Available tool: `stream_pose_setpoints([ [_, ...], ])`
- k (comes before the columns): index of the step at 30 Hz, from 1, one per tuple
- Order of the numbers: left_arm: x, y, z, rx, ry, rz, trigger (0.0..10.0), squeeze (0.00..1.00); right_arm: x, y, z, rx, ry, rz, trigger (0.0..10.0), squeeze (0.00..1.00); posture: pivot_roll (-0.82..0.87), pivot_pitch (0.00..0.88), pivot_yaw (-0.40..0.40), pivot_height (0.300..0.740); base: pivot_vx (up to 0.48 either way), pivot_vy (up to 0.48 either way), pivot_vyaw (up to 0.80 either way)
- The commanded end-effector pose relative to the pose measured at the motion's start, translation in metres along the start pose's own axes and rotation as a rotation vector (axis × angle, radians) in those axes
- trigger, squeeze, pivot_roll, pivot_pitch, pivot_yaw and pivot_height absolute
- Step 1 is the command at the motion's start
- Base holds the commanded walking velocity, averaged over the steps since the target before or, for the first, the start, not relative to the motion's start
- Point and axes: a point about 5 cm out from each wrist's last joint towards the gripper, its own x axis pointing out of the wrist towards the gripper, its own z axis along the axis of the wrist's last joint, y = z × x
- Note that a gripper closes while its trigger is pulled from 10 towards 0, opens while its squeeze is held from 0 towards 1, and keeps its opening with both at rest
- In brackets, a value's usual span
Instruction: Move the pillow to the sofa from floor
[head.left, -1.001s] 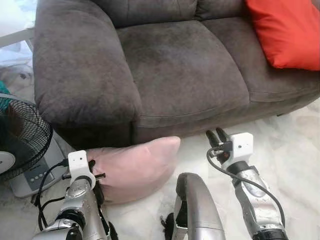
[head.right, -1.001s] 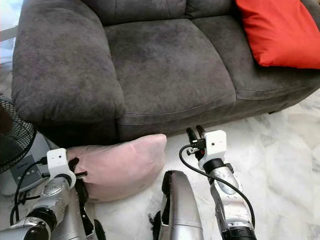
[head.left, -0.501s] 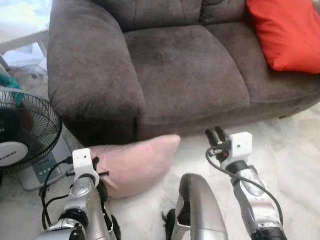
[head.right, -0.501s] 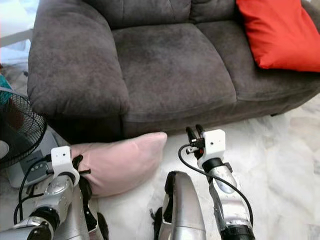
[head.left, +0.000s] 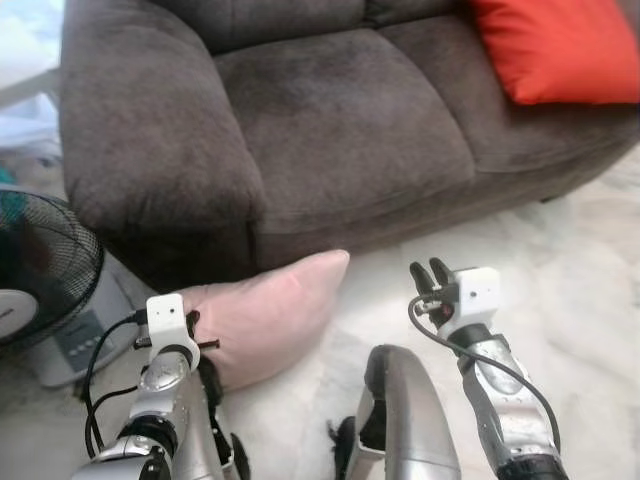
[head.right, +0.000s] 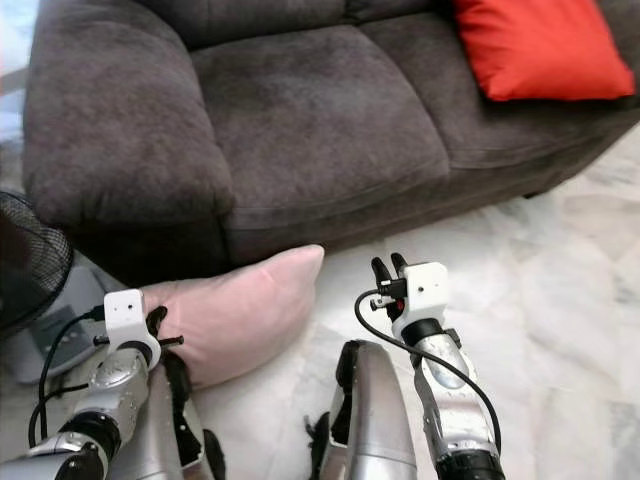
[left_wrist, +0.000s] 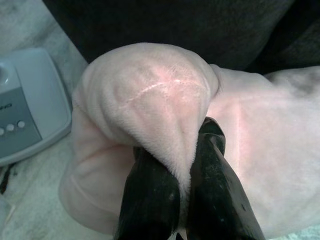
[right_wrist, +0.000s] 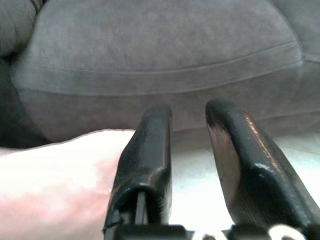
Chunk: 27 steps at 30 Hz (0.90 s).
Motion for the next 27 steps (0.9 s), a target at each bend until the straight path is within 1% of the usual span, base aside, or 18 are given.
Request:
stream_pose_setpoints([
  [1, 0.000, 0.003, 0.005, 0.021, -0.036, -0.002, 10.0, 0.00, 0.000, 0.004, -0.004, 0.007, 0.007, -0.001, 10.0, 0.00, 0.08, 0.168, -0.056, 0.491, -0.307, 0.000, 0.00],
  [10, 0.003, 0.002, 0.015, 0.039, -0.059, -0.021, 10.0, 0.00, -0.002, 0.007, -0.009, 0.024, 0.007, -0.024, 10.0, 0.00, 0.10, 0.164, -0.016, 0.491, -0.312, 0.000, 0.00],
  [22, 0.005, -0.001, 0.023, 0.046, -0.078, -0.033, 10.0, 0.00, 0.001, 0.010, -0.010, 0.033, 0.000, -0.034, 10.0, 0.00, 0.11, 0.157, -0.006, 0.491, -0.313, 0.000, 0.00],
  [25, 0.005, -0.003, 0.025, 0.059, -0.102, -0.041, 10.0, 0.00, 0.001, 0.009, -0.010, 0.032, -0.002, -0.037, 10.0, 0.00, 0.11, 0.154, -0.007, 0.491, -0.290, 0.000, 0.00],
  [27, 0.004, -0.004, 0.027, 0.083, -0.127, -0.039, 10.0, 0.00, 0.002, 0.009, -0.010, 0.031, -0.002, -0.038, 10.0, 0.00, 0.11, 0.151, -0.009, 0.491, 0.000, 0.000, 0.00],
])
